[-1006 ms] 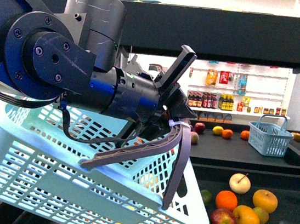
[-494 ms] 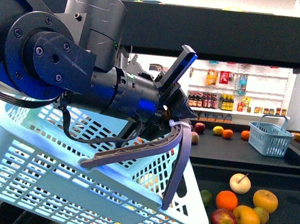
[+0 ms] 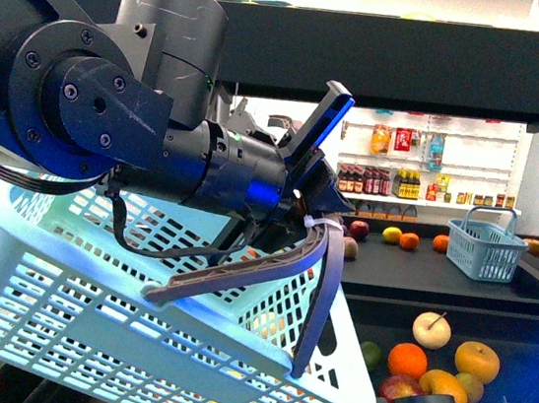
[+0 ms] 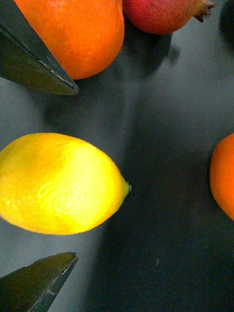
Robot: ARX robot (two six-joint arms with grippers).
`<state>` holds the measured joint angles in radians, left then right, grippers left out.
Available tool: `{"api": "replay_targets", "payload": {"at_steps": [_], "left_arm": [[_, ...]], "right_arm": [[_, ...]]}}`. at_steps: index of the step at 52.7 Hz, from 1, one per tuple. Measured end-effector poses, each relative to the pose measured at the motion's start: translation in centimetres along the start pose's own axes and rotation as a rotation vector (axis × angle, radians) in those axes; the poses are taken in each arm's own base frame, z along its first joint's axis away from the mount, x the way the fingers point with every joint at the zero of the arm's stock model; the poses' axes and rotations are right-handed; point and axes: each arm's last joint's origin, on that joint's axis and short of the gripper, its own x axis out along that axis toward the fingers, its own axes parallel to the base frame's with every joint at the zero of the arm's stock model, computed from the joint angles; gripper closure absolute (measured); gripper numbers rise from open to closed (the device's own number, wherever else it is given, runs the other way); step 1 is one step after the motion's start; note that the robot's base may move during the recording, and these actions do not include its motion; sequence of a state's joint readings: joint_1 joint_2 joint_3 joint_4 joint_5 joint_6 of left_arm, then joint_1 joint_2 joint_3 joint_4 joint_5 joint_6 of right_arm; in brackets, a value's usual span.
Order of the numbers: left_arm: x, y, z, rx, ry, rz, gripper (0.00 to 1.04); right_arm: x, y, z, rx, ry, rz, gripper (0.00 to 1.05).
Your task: Pick lemon from shelf
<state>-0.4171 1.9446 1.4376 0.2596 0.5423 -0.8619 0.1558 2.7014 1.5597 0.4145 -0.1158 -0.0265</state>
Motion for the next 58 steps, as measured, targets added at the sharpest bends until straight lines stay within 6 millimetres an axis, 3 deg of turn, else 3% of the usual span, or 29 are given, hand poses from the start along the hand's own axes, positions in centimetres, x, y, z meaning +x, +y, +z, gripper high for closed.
{"api": "replay_targets", "payload": {"at_steps": [16, 24, 29, 32, 40, 58], "left_arm": [[0.0, 0.0, 0.0, 0.0, -0.001, 0.0, 0.94], [0.0, 0.0, 0.0, 0.0, 0.0, 0.0, 0.94], [0.0, 0.0, 0.0, 0.0, 0.0, 0.0, 0.94], [0.0, 0.0, 0.0, 0.0, 0.0, 0.0, 0.94], [0.0, 0.0, 0.0, 0.0, 0.0, 0.0, 0.94], [0.0, 0.0, 0.0, 0.0, 0.0, 0.0, 0.94]], "right_arm": [[2.9, -0.4, 0.6, -0.063, 0.006, -0.038, 0.08], [3.3, -0.2, 1.4, -0.072, -0.002, -0.035, 0.08], [3.6, -0.1, 0.9, -0.078, 0.023, -0.03, 0.23], [3.7, -0.1, 0.5, -0.076, 0.036, -0.024, 0.17], [3.8, -0.1, 0.1, -0.082, 0.05, -0.021, 0.4], [3.2, -0.3, -0.4, -0.097, 0.072, -0.019, 0.42]]}}
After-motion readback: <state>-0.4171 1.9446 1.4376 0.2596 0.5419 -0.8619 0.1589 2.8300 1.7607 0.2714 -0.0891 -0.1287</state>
